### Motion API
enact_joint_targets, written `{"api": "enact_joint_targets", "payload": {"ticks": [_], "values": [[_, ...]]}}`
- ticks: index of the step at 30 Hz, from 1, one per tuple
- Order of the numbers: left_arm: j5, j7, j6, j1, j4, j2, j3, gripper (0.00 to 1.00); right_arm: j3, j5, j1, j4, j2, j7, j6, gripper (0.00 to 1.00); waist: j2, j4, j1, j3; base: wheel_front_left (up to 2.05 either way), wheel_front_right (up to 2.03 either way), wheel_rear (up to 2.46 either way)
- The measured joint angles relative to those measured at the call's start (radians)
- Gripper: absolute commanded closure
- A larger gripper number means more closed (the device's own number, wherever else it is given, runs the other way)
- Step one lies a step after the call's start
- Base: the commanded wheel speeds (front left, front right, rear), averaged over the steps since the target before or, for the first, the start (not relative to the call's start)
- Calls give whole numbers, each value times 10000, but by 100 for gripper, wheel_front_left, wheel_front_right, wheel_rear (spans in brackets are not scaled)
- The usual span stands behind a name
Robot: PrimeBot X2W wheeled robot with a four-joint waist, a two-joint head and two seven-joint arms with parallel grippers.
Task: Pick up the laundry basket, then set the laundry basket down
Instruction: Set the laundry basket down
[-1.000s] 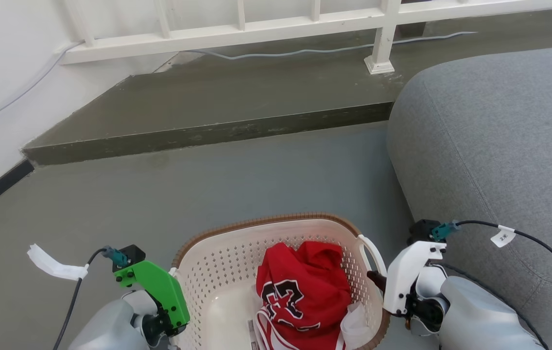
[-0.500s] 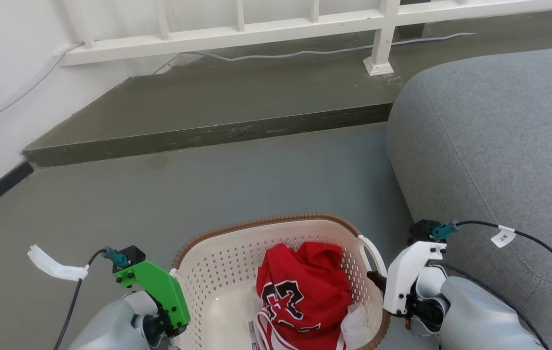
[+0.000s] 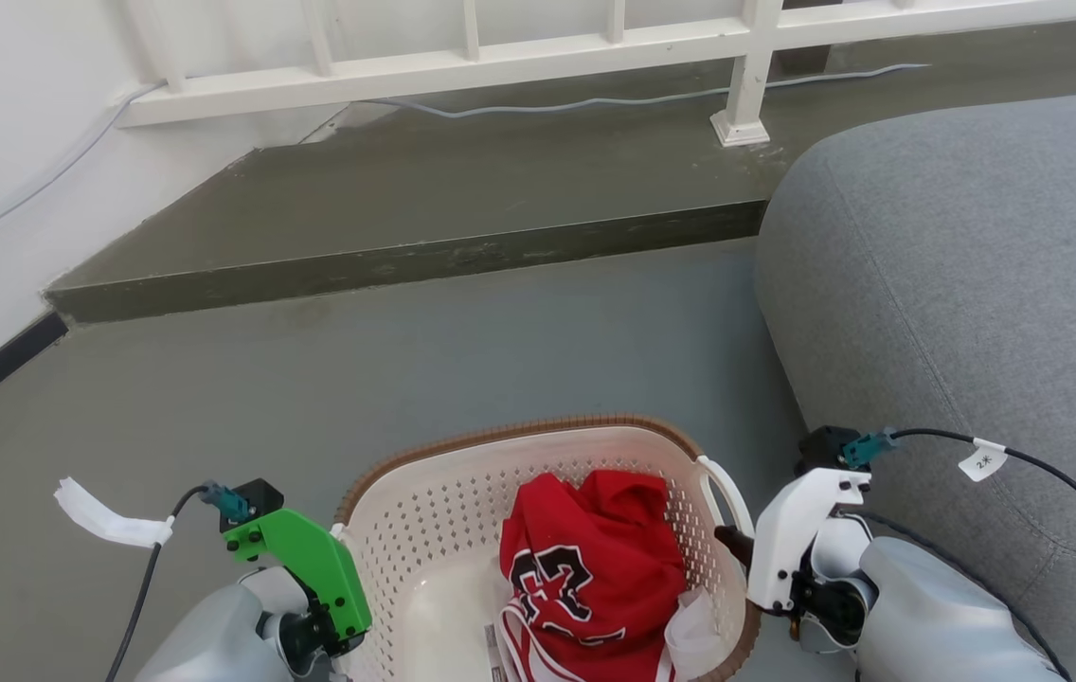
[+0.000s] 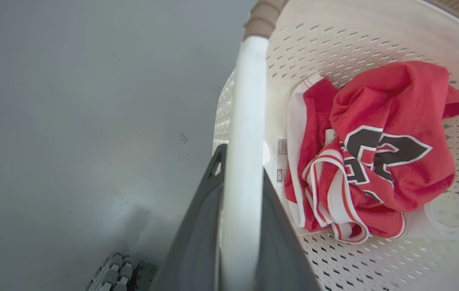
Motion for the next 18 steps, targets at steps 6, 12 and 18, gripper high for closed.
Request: {"api": "enact_joint_targets", "payload": {"ticks": [6, 12, 18], "values": [[-13, -12, 75, -1, -102, 17, -77, 100, 33, 96, 1, -115, -46, -15, 0, 100, 0, 12, 0, 124, 0, 0, 0], [-13, -119, 119, -8, -236, 35, -201, 100, 77, 117, 0, -226, -107, -107, -2, 100, 0, 36, 0, 399, 0, 0, 0], [-13, -282, 186, -72, -360, 46, -257, 100, 128, 182, -45, -380, -198, -201, -4, 100, 0, 67, 0, 828, 0, 0, 0]]}}
